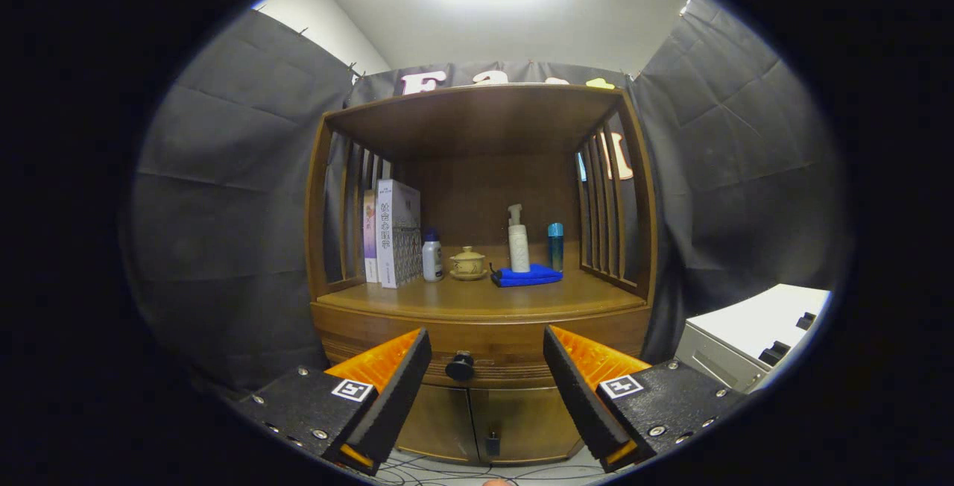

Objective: Pull open the drawer, take out the items inside it, and place them on the countertop above the cabinet.

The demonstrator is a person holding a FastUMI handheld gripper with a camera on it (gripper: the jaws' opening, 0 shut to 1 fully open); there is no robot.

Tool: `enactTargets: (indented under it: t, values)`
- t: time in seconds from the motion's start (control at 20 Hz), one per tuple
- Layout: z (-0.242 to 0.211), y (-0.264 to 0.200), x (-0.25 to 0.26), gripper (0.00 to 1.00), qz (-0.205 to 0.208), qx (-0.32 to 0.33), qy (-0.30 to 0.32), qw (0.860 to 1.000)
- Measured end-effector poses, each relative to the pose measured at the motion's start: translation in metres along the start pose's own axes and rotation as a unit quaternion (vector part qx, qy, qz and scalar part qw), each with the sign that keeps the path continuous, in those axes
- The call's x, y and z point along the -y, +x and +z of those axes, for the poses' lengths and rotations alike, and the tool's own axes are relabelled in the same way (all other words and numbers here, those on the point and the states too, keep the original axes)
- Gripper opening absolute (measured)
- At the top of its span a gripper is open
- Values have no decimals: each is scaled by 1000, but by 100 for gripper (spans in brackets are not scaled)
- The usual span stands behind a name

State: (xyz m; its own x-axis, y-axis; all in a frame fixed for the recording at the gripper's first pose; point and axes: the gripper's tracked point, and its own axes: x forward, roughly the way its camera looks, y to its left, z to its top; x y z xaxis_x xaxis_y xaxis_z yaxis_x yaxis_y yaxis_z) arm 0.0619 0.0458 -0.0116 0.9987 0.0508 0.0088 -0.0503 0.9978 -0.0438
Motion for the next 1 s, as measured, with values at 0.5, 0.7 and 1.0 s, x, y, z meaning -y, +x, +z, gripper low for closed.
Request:
enactTargets:
  t: [0.5,0.7,1.0]
  values:
    - [-38,52,-17,95,20,-27,-29,999]
    - [-56,69,-21,95,20,-44,-17,999]
    - [-94,103,-24,95,22,-89,13,996]
